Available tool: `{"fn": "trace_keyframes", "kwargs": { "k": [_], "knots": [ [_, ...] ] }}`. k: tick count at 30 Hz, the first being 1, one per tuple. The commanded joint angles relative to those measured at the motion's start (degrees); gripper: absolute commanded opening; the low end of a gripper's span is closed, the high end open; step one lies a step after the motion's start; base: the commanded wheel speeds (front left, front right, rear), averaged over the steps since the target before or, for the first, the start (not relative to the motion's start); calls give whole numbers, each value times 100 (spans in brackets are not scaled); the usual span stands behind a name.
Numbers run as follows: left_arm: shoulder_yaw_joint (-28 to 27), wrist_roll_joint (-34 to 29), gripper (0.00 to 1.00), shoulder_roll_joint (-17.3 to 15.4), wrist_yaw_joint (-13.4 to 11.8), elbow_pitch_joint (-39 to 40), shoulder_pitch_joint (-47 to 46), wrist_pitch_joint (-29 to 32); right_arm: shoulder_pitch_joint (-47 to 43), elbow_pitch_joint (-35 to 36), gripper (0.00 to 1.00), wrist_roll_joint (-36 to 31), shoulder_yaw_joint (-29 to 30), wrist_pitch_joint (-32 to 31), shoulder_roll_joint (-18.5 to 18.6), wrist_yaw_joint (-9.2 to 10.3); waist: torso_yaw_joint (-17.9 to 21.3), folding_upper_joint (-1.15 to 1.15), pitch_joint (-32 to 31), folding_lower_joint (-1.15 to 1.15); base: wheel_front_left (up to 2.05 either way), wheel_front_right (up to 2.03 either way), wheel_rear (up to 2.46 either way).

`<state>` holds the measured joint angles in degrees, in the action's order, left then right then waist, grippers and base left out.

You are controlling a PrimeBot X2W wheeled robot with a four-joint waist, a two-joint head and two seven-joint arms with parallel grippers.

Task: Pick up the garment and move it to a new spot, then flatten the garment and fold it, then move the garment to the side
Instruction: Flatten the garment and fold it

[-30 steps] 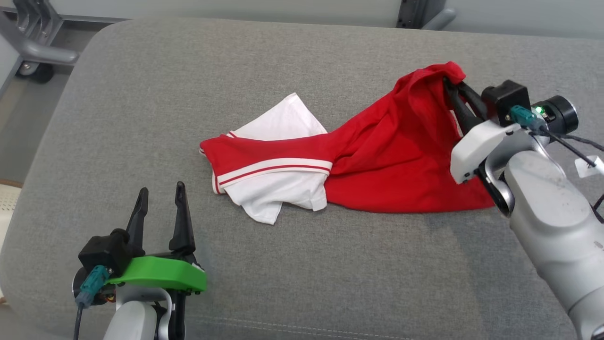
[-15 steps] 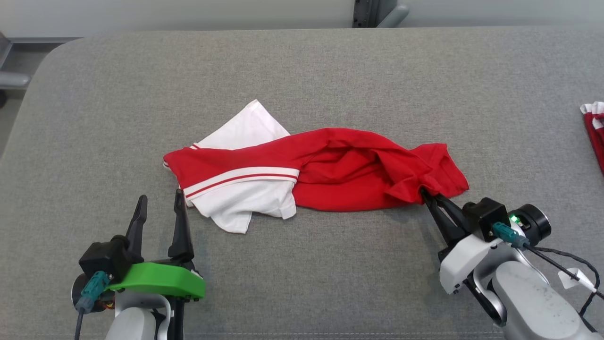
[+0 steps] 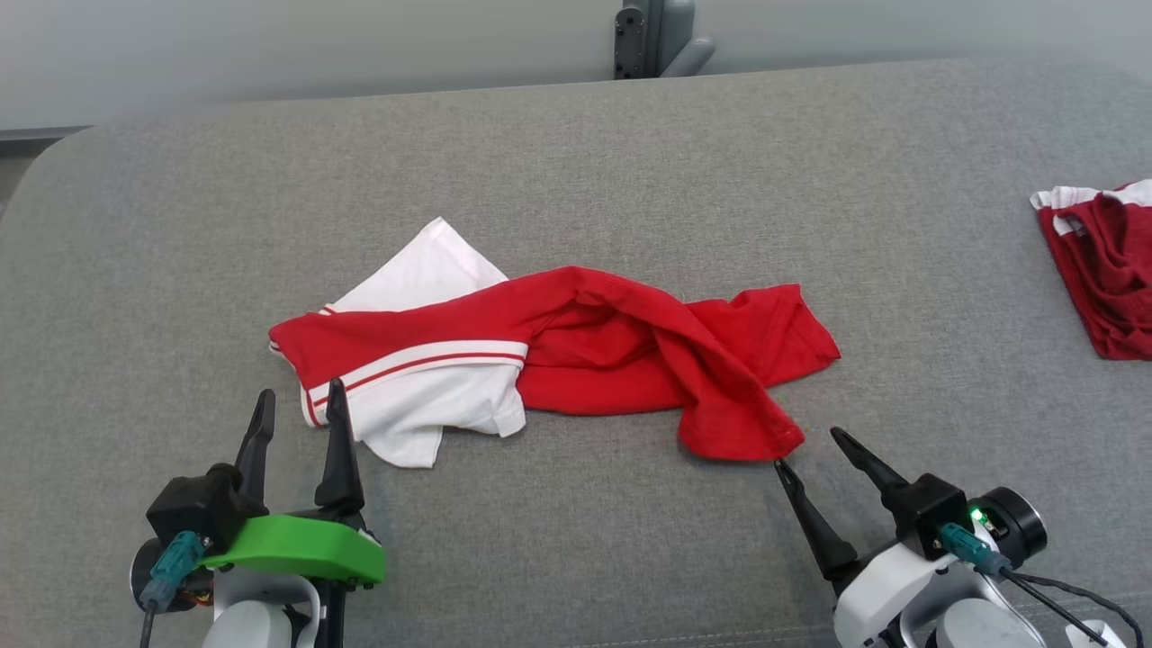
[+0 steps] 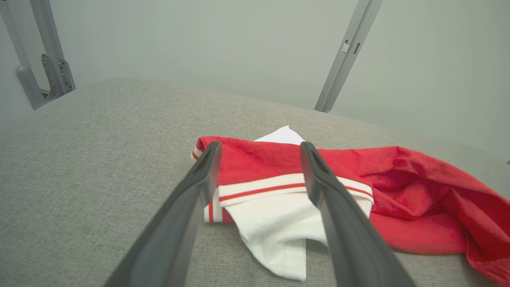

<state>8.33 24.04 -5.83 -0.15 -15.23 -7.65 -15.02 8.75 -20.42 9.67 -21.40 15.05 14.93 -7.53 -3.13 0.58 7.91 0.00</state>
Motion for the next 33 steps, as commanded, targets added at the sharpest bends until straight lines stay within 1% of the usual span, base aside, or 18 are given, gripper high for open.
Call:
{"fn": "trace_keyframes", "kwargs": {
  "k": [1,7,10,16,17,19,20,21,24,27,31,33],
  "knots": [
    [-6,-13,100,-45,-34,16,80,-14,-160,52,100,-3,94,20,-18,9,87,-58,-23,0,0,0,0],
    [32,10,100,-48,-42,23,91,-14,-309,315,100,83,376,20,34,9,117,-58,-51,0,0,0,0],
    [62,15,100,-42,-46,19,69,-7,-185,352,100,98,368,19,11,9,81,-58,-50,0,0,0,0],
    [120,24,100,-44,-26,0,-61,7,255,-133,100,246,18,20,4,9,-115,-58,-7,0,0,0,0],
    [123,27,100,-48,-26,-3,-81,8,342,-269,98,262,-34,19,11,9,-156,-58,2,0,0,0,0],
    [130,29,100,-56,-30,-12,-102,7,505,-552,25,268,-134,20,34,9,-239,-58,16,0,0,0,0],
    [130,34,100,-57,-34,-15,-102,7,590,-699,8,286,-161,19,45,9,-276,-58,22,0,0,0,0],
    [128,34,100,-57,-44,-15,-105,6,670,-851,0,301,-194,9,59,9,-313,-58,29,0,0,0,0],
    [116,50,100,-64,-53,-21,-109,3,938,-1245,0,381,-309,-48,114,9,-401,-58,55,0,0,0,0],
    [128,49,100,-46,-54,-24,-136,0,1272,-1560,0,445,-391,-68,267,9,-471,-58,92,0,0,0,0],
    [150,55,100,-20,-48,-28,-193,-4,1935,-1974,0,311,-258,-78,546,10,-554,-58,166,0,0,0,0],
    [163,54,100,-9,-32,-36,-226,-6,2335,-2233,0,114,-108,-101,711,10,-604,-58,212,0,0,0,0]
  ]
}}
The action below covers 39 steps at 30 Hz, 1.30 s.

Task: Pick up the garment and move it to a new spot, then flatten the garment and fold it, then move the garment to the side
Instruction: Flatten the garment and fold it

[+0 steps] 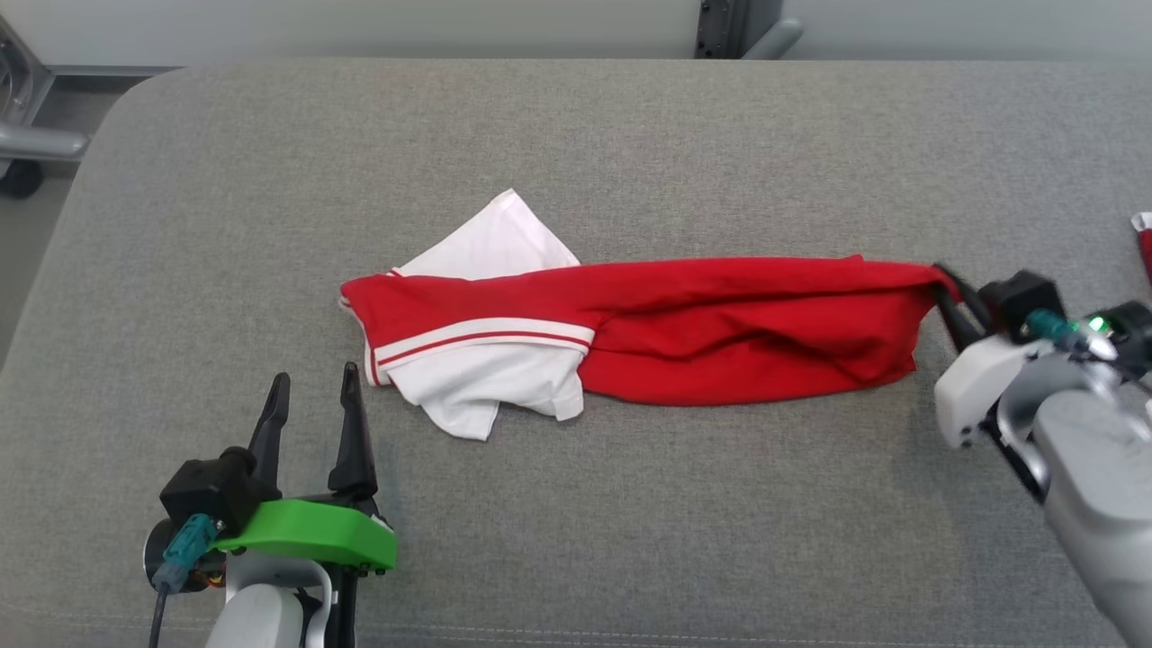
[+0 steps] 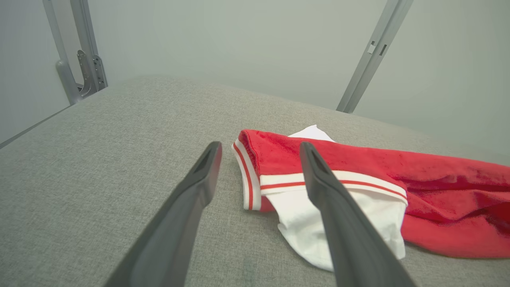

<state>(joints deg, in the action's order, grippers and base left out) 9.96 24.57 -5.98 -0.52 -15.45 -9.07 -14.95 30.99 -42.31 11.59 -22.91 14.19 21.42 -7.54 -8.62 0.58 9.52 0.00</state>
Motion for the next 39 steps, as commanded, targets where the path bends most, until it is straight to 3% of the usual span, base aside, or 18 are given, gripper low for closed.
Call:
{"fn": "trace_keyframes", "kwargs": {
  "k": [1,7,12,20,25,30,39],
  "knots": [
    [13,-1,100,14,14,-20,-107,-14,295,-181,0,-120,132,-36,93,11,-87,-58,75,0,0,0,0],
    [97,-15,100,70,54,-93,-236,-21,1374,-809,0,-816,452,58,231,11,-333,-58,238,0,0,0,0],
    [99,-16,100,111,41,-133,-241,-25,1440,-471,0,-1365,535,105,163,11,-386,-58,275,0,0,0,0],
    [-32,-56,100,107,20,-78,-154,-23,-185,1649,0,-1984,588,103,87,11,-43,-58,273,0,0,0,0],
    [-66,-88,100,79,22,-48,-148,-22,-1056,2229,0,-2122,719,104,-51,11,153,-58,287,0,0,0,0],
    [-73,-124,100,57,49,-56,-151,-24,-1728,2401,0,-2219,960,105,-209,11,313,-58,272,0,0,0,0],
    [-25,-134,100,32,72,-139,-84,-24,-2033,1822,0,-2265,1355,105,-549,11,459,-58,126,0,0,0,0]
  ]
}}
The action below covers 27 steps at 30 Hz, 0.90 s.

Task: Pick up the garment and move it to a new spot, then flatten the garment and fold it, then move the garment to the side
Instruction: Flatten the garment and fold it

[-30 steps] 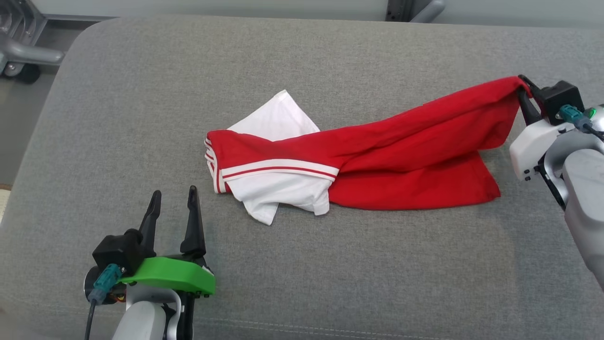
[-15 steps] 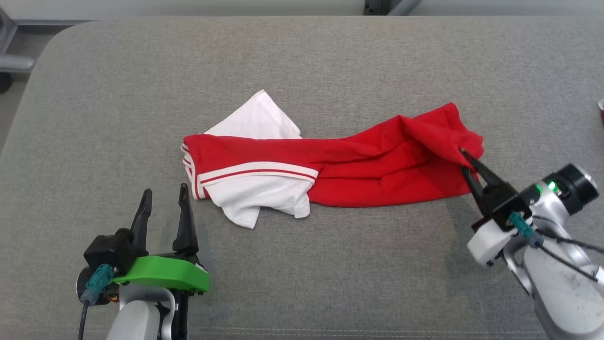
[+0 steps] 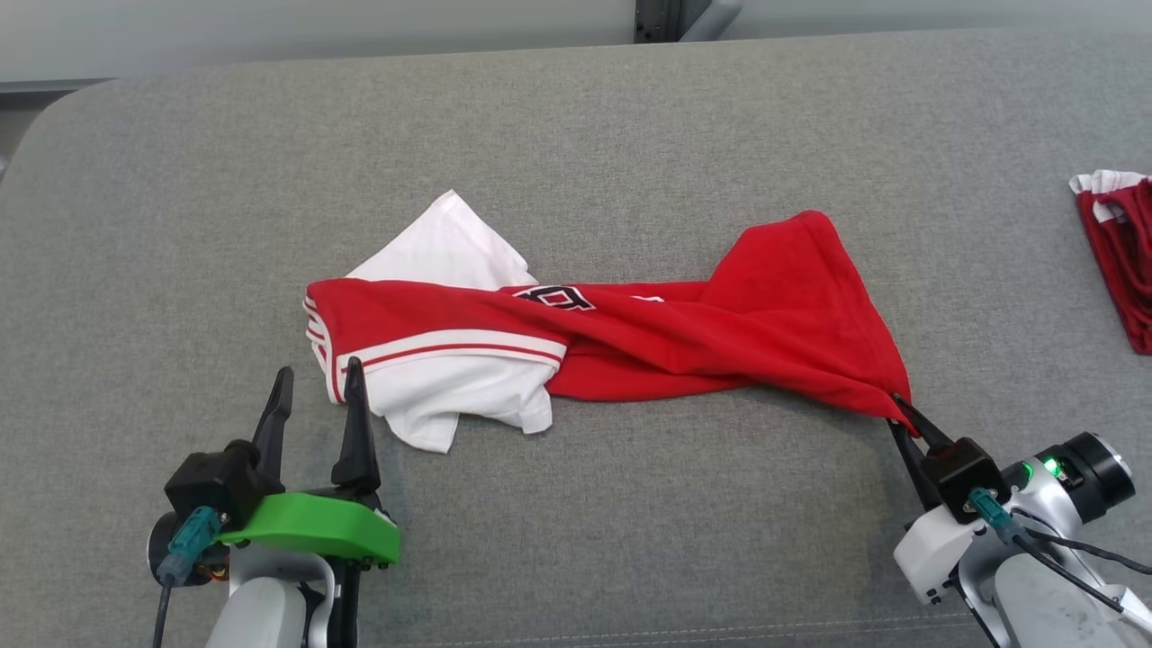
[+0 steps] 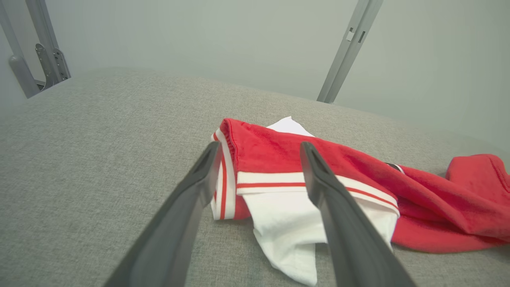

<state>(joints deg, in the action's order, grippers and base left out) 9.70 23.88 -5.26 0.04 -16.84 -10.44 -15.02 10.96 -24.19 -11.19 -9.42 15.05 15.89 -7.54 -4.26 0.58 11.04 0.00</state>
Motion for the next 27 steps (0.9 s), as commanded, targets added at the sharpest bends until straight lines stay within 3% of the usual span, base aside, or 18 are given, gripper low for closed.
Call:
{"fn": "trace_keyframes", "kwargs": {
  "k": [1,2,3,4,19,27],
  "knots": [
    [2,-62,100,-44,15,-9,60,-16,-37,-17,15,17,18,19,-27,11,37,-58,-46,0,0,0,0],
    [1,-58,100,-55,12,-19,72,-16,-65,-29,45,35,13,19,-59,11,55,-58,-69,0,0,0,0],
    [-1,-54,100,-62,8,-23,81,-16,-85,-5,96,52,24,20,-80,11,74,-58,-91,0,0,0,0],
    [-4,-49,100,-67,3,-24,95,-16,-129,3,100,53,33,20,-86,11,96,-58,-114,0,0,0,0],
    [-25,59,100,-129,-83,-6,350,1,-801,588,100,290,660,20,-249,11,724,-58,-405,0,0,0,0],
    [31,92,100,-116,-87,-65,379,10,-690,1135,100,555,889,20,-482,11,793,-58,-504,0,0,0,0]
  ]
}}
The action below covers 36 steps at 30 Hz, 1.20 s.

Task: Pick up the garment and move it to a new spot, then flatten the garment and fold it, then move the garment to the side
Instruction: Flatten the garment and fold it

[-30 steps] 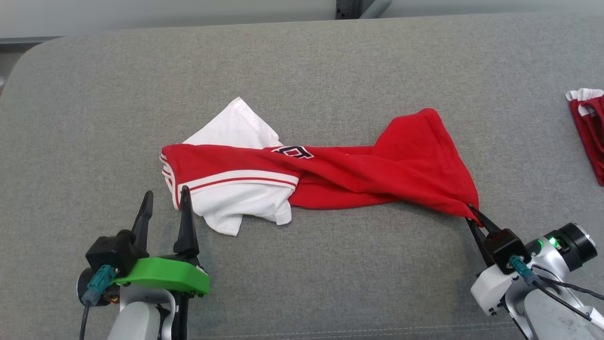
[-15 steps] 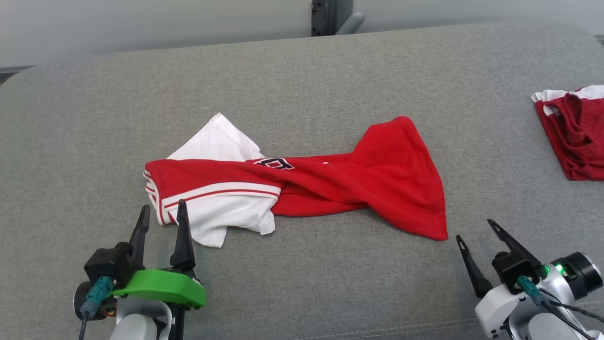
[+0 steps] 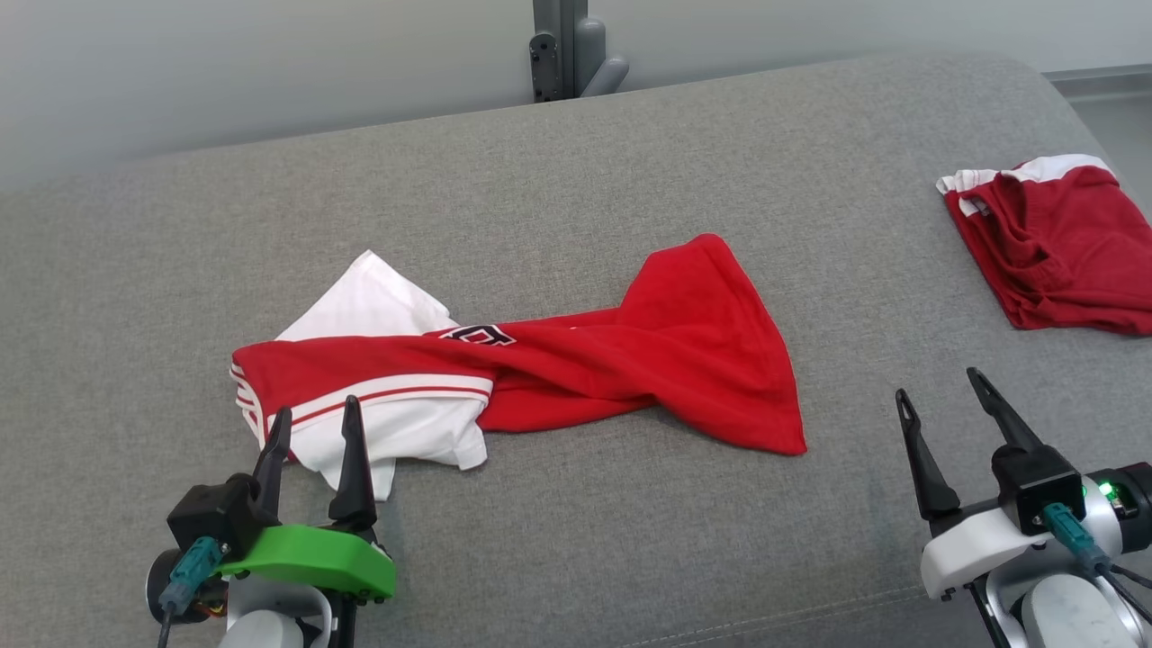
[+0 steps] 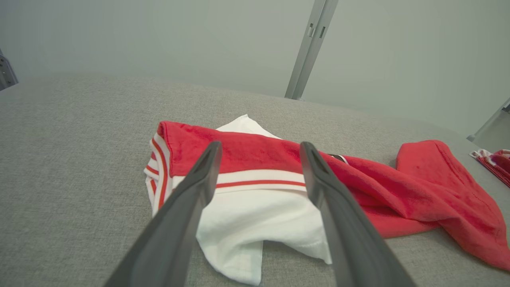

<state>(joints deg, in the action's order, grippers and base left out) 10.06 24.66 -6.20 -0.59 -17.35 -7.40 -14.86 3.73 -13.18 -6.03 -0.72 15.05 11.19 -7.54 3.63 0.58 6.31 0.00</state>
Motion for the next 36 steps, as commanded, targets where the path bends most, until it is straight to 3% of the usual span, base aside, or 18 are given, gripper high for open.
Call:
{"fn": "trace_keyframes", "kwargs": {
  "k": [1,16,36],
  "knots": [
    [6,15,100,-18,-20,-14,78,-7,50,117,100,63,60,20,-49,11,-6,-58,-53,0,0,0,0],
    [-29,-282,100,72,-105,187,464,-34,-29,872,100,626,407,20,-737,10,-392,-58,-526,0,0,0,0],
    [-309,-924,100,244,66,415,891,-33,-383,637,100,1455,-125,20,-826,10,-483,-58,-691,0,0,0,0]
  ]
}}
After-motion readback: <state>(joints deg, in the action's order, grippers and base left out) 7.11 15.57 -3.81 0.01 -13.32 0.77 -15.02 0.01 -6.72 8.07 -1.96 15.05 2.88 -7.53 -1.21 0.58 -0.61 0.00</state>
